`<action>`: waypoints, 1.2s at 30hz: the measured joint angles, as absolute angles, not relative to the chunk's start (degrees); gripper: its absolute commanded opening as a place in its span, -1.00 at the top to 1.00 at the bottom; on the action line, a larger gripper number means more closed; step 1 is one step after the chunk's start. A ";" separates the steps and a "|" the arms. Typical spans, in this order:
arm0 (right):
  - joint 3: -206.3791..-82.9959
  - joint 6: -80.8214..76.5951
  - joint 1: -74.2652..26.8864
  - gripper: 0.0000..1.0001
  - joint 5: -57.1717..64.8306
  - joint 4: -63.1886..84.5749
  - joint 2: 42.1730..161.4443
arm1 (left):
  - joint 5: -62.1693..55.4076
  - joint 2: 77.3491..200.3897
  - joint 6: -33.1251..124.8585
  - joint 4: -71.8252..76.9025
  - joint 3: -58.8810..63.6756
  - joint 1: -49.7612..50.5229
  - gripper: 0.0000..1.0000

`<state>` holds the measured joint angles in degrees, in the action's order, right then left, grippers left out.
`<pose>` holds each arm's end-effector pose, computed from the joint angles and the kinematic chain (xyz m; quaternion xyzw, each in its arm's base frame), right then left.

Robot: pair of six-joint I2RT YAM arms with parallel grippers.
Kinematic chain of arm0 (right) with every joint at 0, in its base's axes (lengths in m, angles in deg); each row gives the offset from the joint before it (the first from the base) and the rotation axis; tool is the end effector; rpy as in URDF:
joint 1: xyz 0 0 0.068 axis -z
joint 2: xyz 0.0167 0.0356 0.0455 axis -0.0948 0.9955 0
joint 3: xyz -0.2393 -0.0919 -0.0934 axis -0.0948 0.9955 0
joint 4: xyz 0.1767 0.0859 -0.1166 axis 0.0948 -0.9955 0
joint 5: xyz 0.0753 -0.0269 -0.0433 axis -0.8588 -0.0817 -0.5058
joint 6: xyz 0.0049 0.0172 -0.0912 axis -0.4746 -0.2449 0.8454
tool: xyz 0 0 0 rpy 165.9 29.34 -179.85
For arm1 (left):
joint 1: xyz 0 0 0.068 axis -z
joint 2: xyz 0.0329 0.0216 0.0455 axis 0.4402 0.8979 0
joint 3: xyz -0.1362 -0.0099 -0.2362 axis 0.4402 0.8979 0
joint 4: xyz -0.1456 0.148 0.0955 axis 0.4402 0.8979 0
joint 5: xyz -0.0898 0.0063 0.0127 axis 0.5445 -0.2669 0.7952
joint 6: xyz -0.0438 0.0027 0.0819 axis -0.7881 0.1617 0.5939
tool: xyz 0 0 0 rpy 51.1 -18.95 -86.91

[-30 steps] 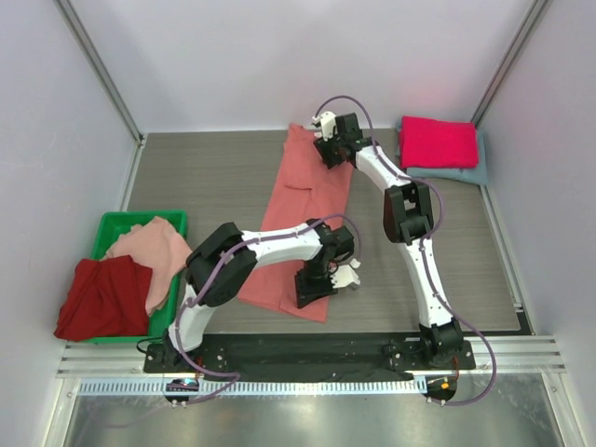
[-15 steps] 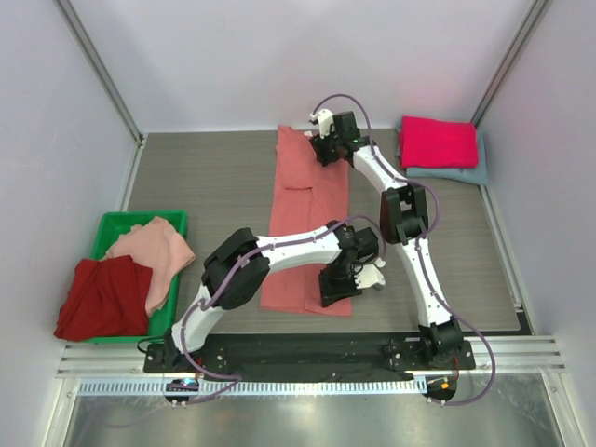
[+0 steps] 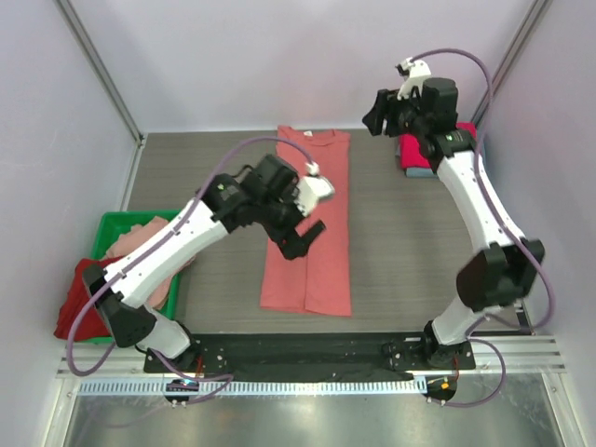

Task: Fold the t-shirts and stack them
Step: Fold the tshirt

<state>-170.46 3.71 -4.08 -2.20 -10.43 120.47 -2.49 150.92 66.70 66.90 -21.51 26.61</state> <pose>0.4092 0.0886 0.3865 -0.1285 0.8063 0.1492 0.5578 0.1706 -0.2462 0.3418 0.5090 0.7991 -0.1856 0.2608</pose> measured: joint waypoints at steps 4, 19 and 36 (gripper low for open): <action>-154.37 -3.13 -5.00 -0.25 -11.10 -7.10 108.23 | 2.77 149.63 56.47 64.74 -14.93 13.10 -1.00; -106.11 -26.22 -5.72 -0.25 -26.77 -14.43 92.10 | 21.22 147.82 28.80 54.90 16.61 -8.47 -0.21; -99.60 -30.13 -16.32 -0.21 -22.29 -20.26 98.22 | 16.80 146.22 15.38 42.68 36.22 -7.75 0.10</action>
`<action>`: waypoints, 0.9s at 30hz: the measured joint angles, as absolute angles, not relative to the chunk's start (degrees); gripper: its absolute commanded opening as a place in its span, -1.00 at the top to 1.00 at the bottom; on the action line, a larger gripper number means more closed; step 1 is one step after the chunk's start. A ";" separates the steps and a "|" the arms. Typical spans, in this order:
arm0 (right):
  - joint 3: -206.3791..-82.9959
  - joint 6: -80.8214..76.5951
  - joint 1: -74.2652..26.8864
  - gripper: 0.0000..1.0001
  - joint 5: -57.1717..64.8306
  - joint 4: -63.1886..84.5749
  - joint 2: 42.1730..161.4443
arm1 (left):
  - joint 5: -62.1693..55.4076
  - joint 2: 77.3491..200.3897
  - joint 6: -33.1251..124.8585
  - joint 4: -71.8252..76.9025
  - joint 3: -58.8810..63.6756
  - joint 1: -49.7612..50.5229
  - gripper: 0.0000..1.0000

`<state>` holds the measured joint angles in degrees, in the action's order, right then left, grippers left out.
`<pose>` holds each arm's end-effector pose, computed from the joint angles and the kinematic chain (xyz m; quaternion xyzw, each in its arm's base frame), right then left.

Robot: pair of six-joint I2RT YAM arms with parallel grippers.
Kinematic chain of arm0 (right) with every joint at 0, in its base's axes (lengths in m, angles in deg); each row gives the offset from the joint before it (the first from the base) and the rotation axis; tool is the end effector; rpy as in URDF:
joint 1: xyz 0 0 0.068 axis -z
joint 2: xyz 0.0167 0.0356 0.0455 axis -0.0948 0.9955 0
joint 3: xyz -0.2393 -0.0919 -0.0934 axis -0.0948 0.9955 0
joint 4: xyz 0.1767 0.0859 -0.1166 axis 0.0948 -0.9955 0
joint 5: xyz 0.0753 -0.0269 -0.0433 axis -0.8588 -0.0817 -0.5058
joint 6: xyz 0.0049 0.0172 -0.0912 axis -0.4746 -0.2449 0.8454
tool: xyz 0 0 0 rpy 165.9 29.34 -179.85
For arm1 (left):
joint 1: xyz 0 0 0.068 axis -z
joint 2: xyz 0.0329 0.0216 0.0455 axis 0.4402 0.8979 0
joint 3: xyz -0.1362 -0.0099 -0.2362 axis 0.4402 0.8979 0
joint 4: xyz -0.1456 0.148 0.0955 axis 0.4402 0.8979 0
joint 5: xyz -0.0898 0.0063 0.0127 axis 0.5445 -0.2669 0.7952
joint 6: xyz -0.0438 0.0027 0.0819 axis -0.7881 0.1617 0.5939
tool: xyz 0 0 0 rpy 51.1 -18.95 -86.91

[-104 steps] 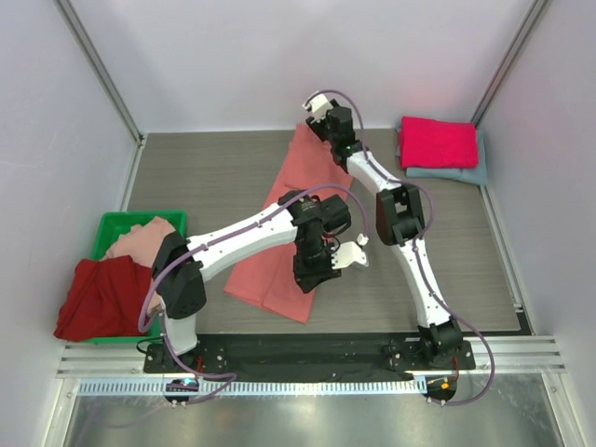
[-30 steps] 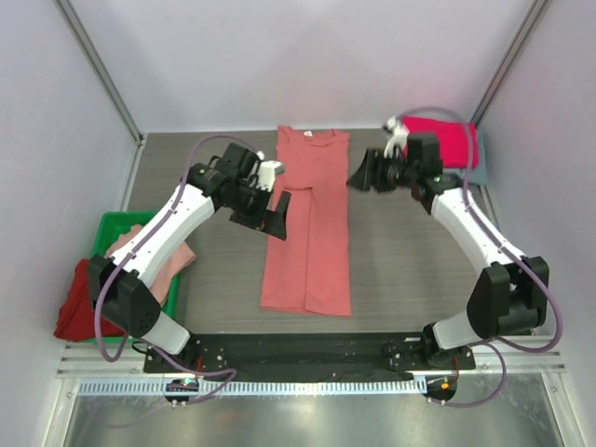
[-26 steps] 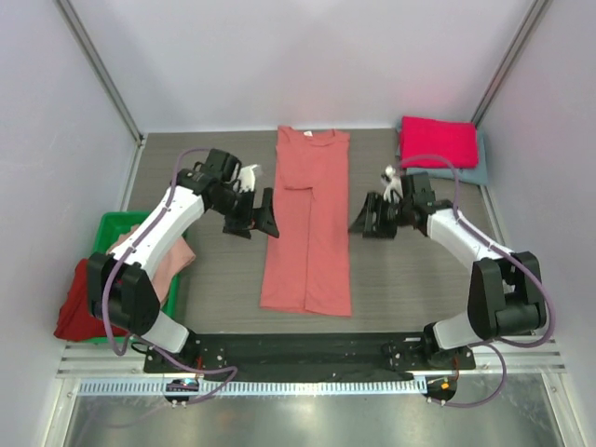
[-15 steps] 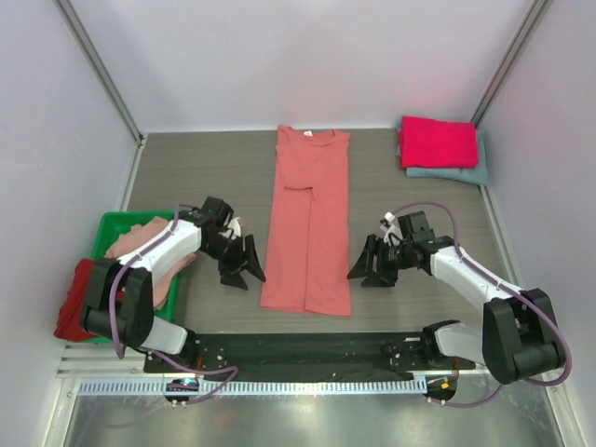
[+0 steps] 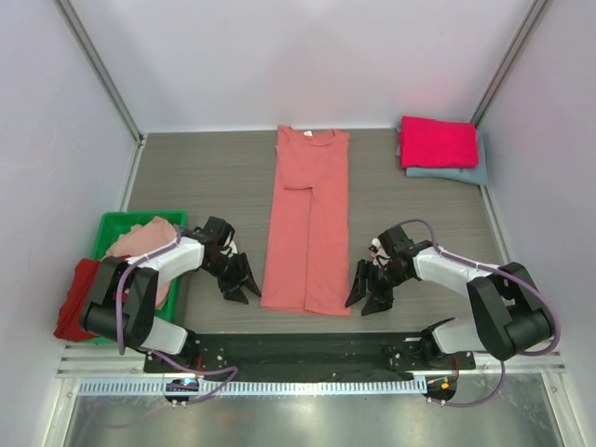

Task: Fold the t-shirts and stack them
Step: Fold the tshirt

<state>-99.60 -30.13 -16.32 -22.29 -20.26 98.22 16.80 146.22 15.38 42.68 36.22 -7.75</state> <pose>0.1484 0.1092 0.1185 -0.0795 -0.9492 -0.2998 0.0525 0.1751 -0.1001 0.1254 0.1828 -0.9500 0.2439 0.0682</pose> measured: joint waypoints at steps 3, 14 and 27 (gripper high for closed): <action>-99.66 -31.70 -17.94 -0.19 -22.79 -19.41 99.16 | 16.26 146.25 13.92 39.41 38.01 -7.03 0.13; -99.75 -34.74 -19.69 -0.05 -23.38 -18.34 100.91 | 15.89 146.29 12.85 35.89 38.58 -2.35 0.27; -99.40 -37.65 -19.86 0.21 -24.06 -15.91 103.05 | 15.38 146.99 12.89 34.71 38.58 -1.32 0.47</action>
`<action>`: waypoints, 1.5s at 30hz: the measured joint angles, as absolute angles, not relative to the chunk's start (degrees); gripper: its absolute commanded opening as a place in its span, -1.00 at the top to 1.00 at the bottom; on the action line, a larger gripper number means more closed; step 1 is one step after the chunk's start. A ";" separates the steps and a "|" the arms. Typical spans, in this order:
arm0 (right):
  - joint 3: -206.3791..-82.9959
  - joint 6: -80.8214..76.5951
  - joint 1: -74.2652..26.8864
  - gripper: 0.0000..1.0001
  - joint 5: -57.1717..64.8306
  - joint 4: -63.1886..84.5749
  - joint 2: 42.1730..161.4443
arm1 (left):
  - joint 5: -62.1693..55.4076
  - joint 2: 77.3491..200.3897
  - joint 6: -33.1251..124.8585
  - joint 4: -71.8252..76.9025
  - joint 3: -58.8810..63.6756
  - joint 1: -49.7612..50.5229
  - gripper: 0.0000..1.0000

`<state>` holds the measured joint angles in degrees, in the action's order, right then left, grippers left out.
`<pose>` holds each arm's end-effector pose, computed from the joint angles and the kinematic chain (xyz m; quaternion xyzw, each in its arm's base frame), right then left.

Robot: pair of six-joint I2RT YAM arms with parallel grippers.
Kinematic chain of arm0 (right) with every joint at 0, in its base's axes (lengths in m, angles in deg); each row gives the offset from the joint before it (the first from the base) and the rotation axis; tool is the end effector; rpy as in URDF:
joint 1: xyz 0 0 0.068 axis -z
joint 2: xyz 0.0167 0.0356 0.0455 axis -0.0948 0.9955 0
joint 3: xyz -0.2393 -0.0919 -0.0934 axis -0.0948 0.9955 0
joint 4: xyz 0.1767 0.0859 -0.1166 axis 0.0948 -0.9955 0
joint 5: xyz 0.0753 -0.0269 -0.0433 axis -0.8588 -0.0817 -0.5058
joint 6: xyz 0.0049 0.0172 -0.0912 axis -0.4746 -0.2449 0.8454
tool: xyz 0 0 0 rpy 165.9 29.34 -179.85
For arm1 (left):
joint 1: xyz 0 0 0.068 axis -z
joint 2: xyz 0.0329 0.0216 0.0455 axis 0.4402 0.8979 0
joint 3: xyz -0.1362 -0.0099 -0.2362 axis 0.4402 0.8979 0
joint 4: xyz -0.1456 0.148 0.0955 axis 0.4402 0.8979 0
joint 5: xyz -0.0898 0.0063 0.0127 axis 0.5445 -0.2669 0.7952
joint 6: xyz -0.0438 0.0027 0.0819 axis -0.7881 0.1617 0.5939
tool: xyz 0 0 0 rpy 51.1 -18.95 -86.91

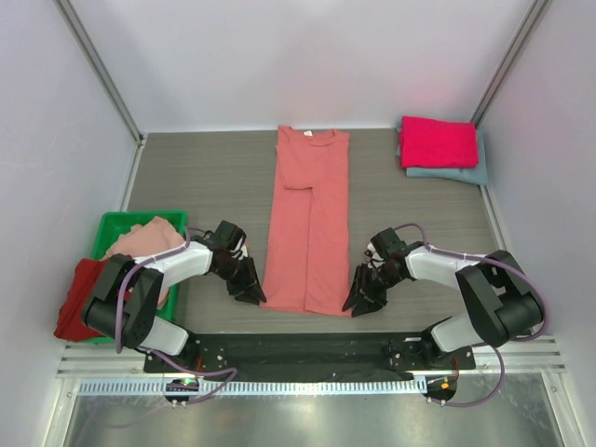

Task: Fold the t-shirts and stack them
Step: Fold the tshirt

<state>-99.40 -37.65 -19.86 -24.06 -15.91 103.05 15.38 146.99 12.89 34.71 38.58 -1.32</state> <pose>0.1490 0.1241 0.1076 -0.1121 -0.9419 -0.3023 0.0945 0.1726 -0.1216 0.1167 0.1410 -0.9566 0.2507 0.0458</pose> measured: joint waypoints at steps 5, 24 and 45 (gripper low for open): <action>-99.36 -38.83 -19.95 0.24 -24.74 -14.47 103.93 | 15.32 147.12 12.93 34.55 38.60 -1.08 0.58; -99.03 -39.31 -19.73 0.97 -24.19 -11.39 105.02 | 14.27 146.90 13.87 33.88 38.73 -0.67 1.00; -109.06 -31.24 -10.49 0.97 -19.03 -14.71 96.87 | 8.24 147.27 22.01 34.95 23.30 -3.49 1.00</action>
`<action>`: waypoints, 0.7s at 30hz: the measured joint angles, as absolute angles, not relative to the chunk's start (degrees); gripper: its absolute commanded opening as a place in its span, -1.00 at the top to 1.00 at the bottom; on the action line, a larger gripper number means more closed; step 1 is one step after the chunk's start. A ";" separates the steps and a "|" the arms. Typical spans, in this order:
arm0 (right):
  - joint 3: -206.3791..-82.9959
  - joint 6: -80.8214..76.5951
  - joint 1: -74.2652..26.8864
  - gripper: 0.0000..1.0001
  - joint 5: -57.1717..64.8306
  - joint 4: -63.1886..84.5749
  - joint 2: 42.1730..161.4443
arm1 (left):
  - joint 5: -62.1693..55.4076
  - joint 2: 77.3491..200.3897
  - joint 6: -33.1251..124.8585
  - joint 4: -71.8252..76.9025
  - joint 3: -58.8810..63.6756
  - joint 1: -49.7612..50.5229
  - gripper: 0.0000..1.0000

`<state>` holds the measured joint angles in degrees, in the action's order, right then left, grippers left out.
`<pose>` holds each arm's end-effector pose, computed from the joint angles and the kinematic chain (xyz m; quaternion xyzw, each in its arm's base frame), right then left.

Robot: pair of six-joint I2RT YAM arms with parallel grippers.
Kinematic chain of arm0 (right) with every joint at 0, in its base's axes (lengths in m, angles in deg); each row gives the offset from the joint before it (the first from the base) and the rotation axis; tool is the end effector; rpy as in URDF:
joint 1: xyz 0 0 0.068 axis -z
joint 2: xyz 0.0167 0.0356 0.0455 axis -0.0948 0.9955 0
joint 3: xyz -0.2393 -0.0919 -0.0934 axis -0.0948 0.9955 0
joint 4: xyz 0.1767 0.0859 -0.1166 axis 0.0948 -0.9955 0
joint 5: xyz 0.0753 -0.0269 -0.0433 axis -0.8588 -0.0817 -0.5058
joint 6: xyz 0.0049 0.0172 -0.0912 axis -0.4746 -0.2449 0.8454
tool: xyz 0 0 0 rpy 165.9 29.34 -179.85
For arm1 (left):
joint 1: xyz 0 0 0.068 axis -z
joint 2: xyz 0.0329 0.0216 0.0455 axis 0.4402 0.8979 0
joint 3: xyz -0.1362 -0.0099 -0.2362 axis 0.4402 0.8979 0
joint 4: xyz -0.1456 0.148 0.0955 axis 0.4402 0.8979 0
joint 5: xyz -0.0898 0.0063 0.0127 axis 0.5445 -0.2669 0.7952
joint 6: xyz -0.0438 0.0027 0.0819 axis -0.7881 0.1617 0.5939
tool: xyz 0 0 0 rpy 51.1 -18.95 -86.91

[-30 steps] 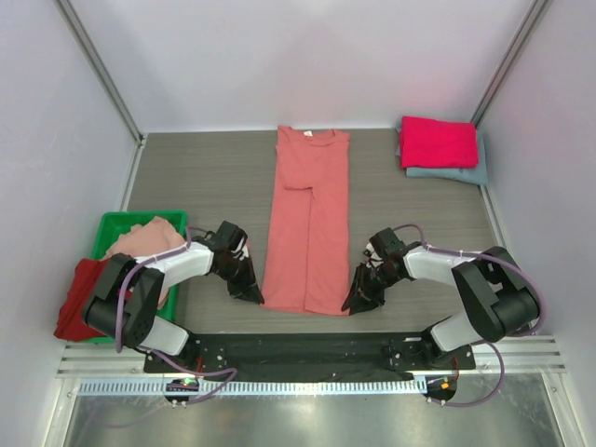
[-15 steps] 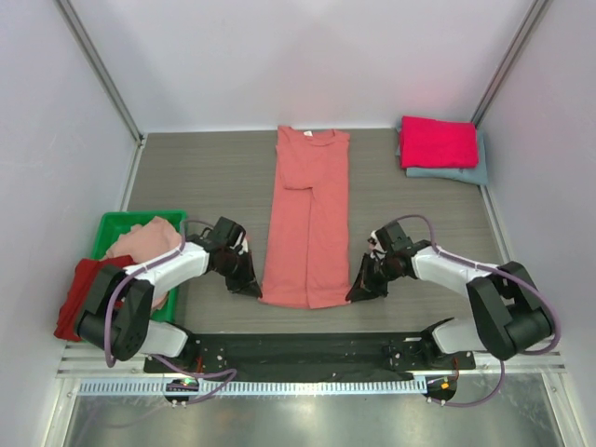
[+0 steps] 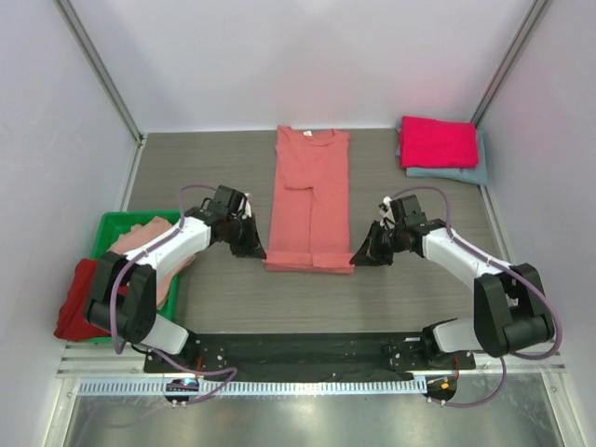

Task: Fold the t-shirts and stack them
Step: Fold the tshirt

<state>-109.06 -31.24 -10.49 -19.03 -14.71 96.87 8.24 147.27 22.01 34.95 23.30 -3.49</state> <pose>0.2092 0.1038 0.1656 0.1004 0.9332 0.3311 0.0972 0.2383 -0.1301 0.1780 -0.0665 0.9560 -0.2589 0.1207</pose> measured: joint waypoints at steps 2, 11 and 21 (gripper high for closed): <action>-111.55 -31.11 -9.41 0.97 -18.90 -13.25 99.45 | 7.71 148.63 22.53 34.79 21.62 -3.55 1.00; -123.23 -28.47 -6.27 0.97 -17.89 -8.87 111.14 | 4.50 157.98 26.46 32.52 11.17 -3.90 1.00; -132.82 -25.43 -5.68 0.97 -16.54 -7.61 120.03 | 3.36 168.47 28.61 31.30 0.29 -5.32 1.00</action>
<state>-132.82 -25.43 -5.68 -16.54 -7.61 120.03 3.36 168.47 28.61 31.30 0.29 -5.32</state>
